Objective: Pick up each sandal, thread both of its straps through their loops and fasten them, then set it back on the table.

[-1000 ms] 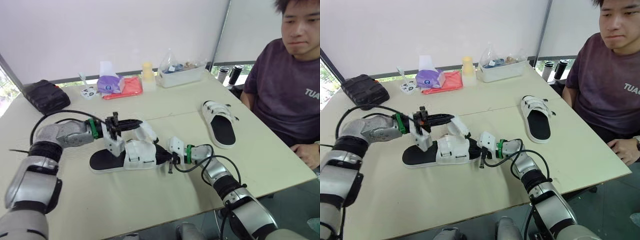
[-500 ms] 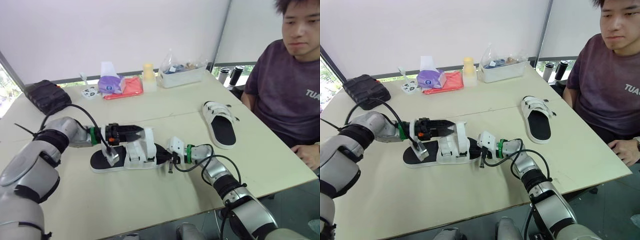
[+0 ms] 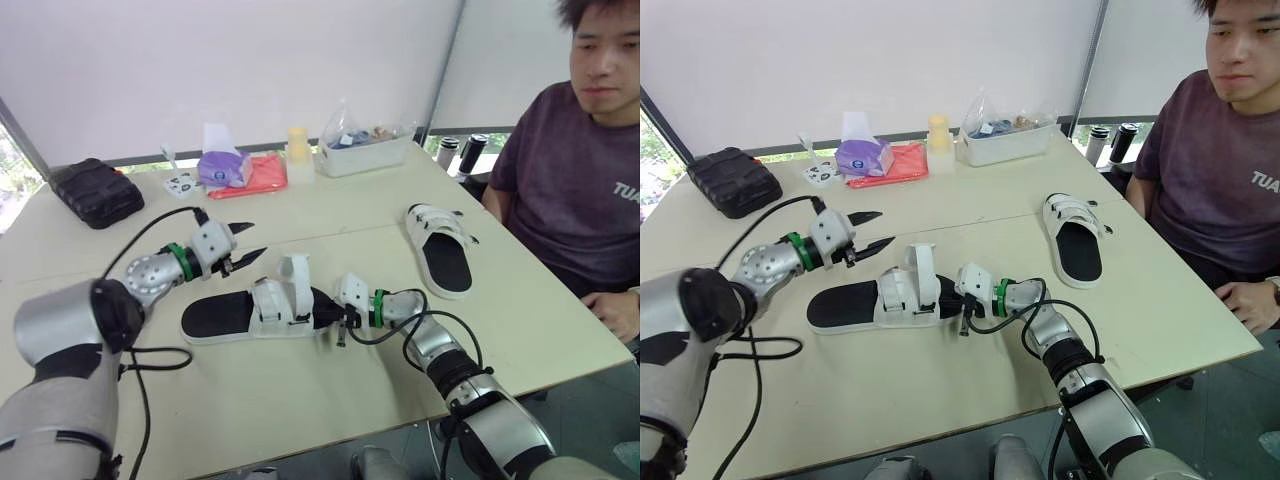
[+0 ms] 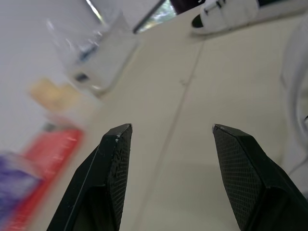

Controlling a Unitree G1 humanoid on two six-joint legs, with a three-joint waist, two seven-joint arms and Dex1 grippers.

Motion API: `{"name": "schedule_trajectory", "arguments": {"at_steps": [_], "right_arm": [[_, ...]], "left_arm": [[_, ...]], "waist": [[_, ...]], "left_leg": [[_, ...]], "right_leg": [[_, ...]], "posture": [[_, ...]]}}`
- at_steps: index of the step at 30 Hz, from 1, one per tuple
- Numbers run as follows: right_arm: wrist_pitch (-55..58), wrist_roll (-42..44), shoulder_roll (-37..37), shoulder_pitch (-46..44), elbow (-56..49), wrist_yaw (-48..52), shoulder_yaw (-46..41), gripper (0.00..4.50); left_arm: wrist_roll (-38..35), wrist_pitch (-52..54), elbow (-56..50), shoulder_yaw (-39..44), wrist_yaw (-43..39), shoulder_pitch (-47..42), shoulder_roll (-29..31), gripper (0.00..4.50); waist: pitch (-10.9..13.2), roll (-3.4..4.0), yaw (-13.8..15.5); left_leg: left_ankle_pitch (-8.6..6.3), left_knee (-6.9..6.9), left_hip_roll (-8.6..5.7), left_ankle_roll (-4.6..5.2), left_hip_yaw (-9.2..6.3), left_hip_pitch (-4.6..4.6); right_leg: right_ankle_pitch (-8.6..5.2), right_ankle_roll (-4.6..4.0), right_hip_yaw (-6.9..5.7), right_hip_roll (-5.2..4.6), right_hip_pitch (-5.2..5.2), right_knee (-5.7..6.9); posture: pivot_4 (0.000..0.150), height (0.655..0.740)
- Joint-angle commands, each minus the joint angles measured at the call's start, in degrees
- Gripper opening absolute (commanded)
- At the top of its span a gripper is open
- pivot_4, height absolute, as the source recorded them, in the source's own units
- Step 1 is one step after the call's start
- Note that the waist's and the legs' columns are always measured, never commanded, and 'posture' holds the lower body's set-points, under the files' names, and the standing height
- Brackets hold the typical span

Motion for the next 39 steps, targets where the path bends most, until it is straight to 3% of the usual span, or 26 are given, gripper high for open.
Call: {"name": "schedule_trajectory", "arguments": {"at_steps": [1, 4, 8, 12, 14, 18, 23, 29, 33, 39], "right_arm": [[3.8, -6.2, -0.8, 3.4, 8.1, -0.8, 4.1, 0.00], [3.8, -6.3, -0.9, 3.1, 8.5, -0.7, 4.1, 0.00], [3.9, -6.2, -0.9, 2.7, 8.8, -0.7, 4.1, 0.00], [3.8, -6.3, -0.7, 2.5, 9.1, -0.7, 4.2, 0.00], [3.8, -6.4, -0.6, 2.3, 9.3, -0.8, 4.3, 0.00], [3.8, -6.3, -0.5, 2.3, 9.3, -1.2, 4.2, 0.00], [3.8, -6.1, -0.4, 2.6, 9.3, -1.7, 4.4, 0.00], [3.8, -6.1, -0.3, 2.7, 9.3, -1.8, 4.6, 0.00], [3.7, -6.2, -0.1, 2.5, 9.6, -1.7, 4.8, 0.00], [3.4, -6.4, 0.1, 2.4, 9.7, -1.6, 5.0, 0.00]], "left_arm": [[-8.9, 19.4, 0.8, 6.7, -11.4, -3.9, 3.4, 2.73], [-11.3, 30.5, 0.8, 7.7, -18.4, -5.1, 4.7, 2.73], [-17.8, 37.7, 0.8, 7.8, -9.3, -7.4, 4.5, 2.73], [-24.0, 42.7, 0.8, 6.2, 4.8, -10.2, 2.9, 2.73], [-26.2, 46.9, 0.8, 5.9, 7.1, -11.9, 2.9, 2.73], [-25.2, 60.0, 0.8, 5.2, -5.5, -15.1, 5.6, 2.73], [-14.9, 65.3, 0.8, -0.7, -29.1, -12.8, 9.2, 2.73], [-3.6, 55.6, 0.8, -1.5, -33.8, -7.2, 10.3, 2.73], [-5.8, 52.0, 0.8, -1.7, -33.2, -7.6, 7.7, 2.73], [-17.3, 37.9, 0.8, 1.9, -13.2, -6.8, 6.4, 2.73]], "waist": [[0.0, 0.04, -0.3], [0.0, 0.10, -0.3], [0.0, 0.10, -0.1], [0.0, 0.08, 0.1], [0.0, 0.10, 0.1], [0.1, 0.17, -0.2], [0.2, 0.46, -1.1], [0.2, 0.49, -1.1], [0.2, 0.35, -1.0], [0.2, 0.38, -1.2]], "left_leg": [[-0.01, -0.01, 0.01, 0.01, -0.02, 0.01], [-0.01, -0.01, 0.00, 0.02, -0.04, 0.03], [-0.01, 0.00, 0.01, 0.02, -0.34, 0.05], [-0.02, 0.00, 0.01, 0.01, -0.48, 0.05], [-0.02, 0.00, 0.01, 0.00, -0.50, 0.06], [-0.02, -0.02, -0.03, 0.00, -0.49, 0.02], [-0.02, -0.02, -0.07, 0.00, -0.48, 0.04], [-0.01, -0.03, -0.06, 0.00, -0.54, 0.02], [-0.01, -0.02, -0.04, -0.01, -0.56, 0.02], [-0.02, -0.07, 0.16, -0.02, -0.53, -0.04]], "right_leg": [[-0.02, 0.02, 0.00, 0.01, 0.00, 0.00], [-0.04, 0.05, 0.01, 0.01, 0.01, 0.03], [-0.04, 0.05, 0.01, 0.01, 0.02, 0.04], [-0.04, 0.05, 0.00, 0.04, 0.01, 0.04], [-0.04, 0.05, 0.01, 0.04, 0.01, 0.05], [-0.04, 0.06, 0.01, 0.06, -0.06, 0.07], [-0.04, 0.05, 0.00, 0.07, -0.03, 0.08], [-0.04, 0.04, 0.00, 0.07, -0.08, 0.13], [-0.04, 0.04, 0.00, 0.03, -0.06, 0.13], [-0.04, 0.03, 0.04, 0.04, -0.20, 0.14]], "posture": [[0.150, 0.7400], [0.150, 0.7400], [0.150, 0.7400], [0.150, 0.7400], [0.150, 0.7400], [0.150, 0.7400], [0.150, 0.7400], [0.150, 0.7400], [0.150, 0.7400], [0.150, 0.7400]]}}
